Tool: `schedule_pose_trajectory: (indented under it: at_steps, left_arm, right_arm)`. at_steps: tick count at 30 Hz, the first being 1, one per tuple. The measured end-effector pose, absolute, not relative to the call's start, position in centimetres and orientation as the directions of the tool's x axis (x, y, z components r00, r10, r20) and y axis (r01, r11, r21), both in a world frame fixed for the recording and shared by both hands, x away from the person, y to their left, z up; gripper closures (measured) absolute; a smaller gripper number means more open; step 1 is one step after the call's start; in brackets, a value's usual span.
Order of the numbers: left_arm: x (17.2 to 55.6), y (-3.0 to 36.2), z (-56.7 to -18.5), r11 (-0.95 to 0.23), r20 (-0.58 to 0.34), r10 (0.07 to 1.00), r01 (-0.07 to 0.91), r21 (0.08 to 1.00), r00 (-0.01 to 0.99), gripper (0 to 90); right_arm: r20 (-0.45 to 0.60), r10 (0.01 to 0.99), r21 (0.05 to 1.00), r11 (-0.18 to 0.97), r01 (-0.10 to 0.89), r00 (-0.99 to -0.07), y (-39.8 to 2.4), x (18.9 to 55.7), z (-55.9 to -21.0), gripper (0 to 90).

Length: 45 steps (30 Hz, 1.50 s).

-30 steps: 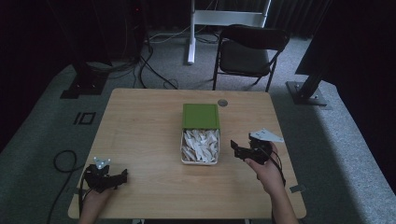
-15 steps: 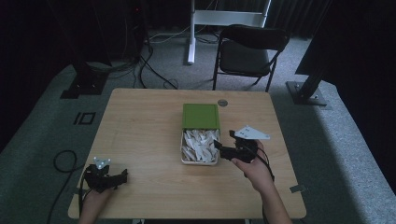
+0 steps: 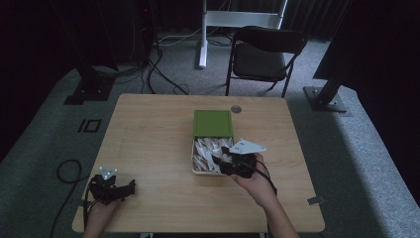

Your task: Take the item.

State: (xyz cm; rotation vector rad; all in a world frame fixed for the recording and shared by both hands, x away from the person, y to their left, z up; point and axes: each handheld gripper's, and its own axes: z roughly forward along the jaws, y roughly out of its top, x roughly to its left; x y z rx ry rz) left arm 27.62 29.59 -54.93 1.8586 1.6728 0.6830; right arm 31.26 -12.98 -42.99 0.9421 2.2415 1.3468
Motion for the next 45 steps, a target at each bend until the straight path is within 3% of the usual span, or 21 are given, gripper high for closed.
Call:
schedule_pose_trajectory:
  at_steps: [9,16,45]
  left_arm:
    - [27.6,29.6,-54.9,-0.079,0.012,0.995,0.719,0.69,0.099,0.7]
    - [27.6,29.6,-54.9,-0.08,0.012,0.995,0.72,0.69,0.099,0.7]
    - [27.6,29.6,-54.9,-0.08,0.012,0.995,0.719,0.69,0.099,0.7]
  right_arm:
    - [0.035,0.645,0.853,0.378,0.359,-0.763,-10.7,31.3,-44.7,66.5]
    - [0.038,0.613,0.827,0.424,0.369,-0.789,-9.7,31.3,-46.2,73.2]
    - [0.052,0.65,0.774,0.454,0.442,-0.758,-9.0,33.0,-48.7,79.6]
